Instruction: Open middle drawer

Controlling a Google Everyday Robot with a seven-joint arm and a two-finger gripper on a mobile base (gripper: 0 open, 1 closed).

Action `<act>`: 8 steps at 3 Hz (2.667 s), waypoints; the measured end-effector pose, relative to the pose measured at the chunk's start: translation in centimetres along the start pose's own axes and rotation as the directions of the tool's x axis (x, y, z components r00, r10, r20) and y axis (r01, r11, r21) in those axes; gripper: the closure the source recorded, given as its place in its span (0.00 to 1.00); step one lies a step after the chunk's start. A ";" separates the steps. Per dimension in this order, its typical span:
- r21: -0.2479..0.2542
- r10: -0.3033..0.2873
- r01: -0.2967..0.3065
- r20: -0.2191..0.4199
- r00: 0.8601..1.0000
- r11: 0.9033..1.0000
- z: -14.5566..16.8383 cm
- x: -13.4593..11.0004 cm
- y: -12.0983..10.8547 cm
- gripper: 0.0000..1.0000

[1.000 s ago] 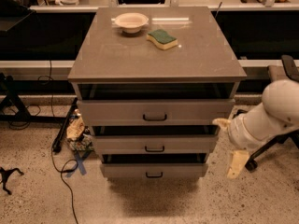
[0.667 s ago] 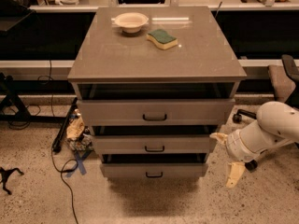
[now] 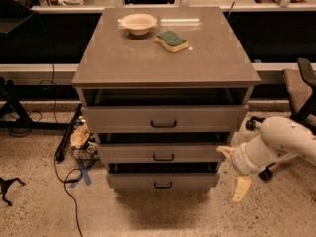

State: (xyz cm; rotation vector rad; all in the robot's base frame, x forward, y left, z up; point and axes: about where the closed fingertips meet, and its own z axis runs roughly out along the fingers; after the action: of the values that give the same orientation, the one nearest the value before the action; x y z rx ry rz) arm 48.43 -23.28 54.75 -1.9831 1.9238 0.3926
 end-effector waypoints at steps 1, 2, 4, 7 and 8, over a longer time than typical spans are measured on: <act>0.061 -0.049 0.049 -0.007 0.999 0.997 3.9 1.3 -1.9 0.00; 0.172 -0.082 0.071 0.058 0.995 0.982 8.1 3.1 -5.1 0.00; 0.220 -0.129 0.120 0.028 0.991 0.968 9.4 3.1 -6.6 0.00; 0.388 -0.239 0.223 -0.008 0.971 0.894 13.0 1.5 -15.3 0.00; 0.386 -0.216 0.204 -0.010 0.976 0.900 14.5 1.7 -16.9 0.18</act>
Offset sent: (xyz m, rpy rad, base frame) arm 0.1085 -0.0005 -0.1132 0.1631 -0.3569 -0.0430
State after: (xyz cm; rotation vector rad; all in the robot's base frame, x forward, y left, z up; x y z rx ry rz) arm 65.99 -18.21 41.94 -1.8764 1.5940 -0.0142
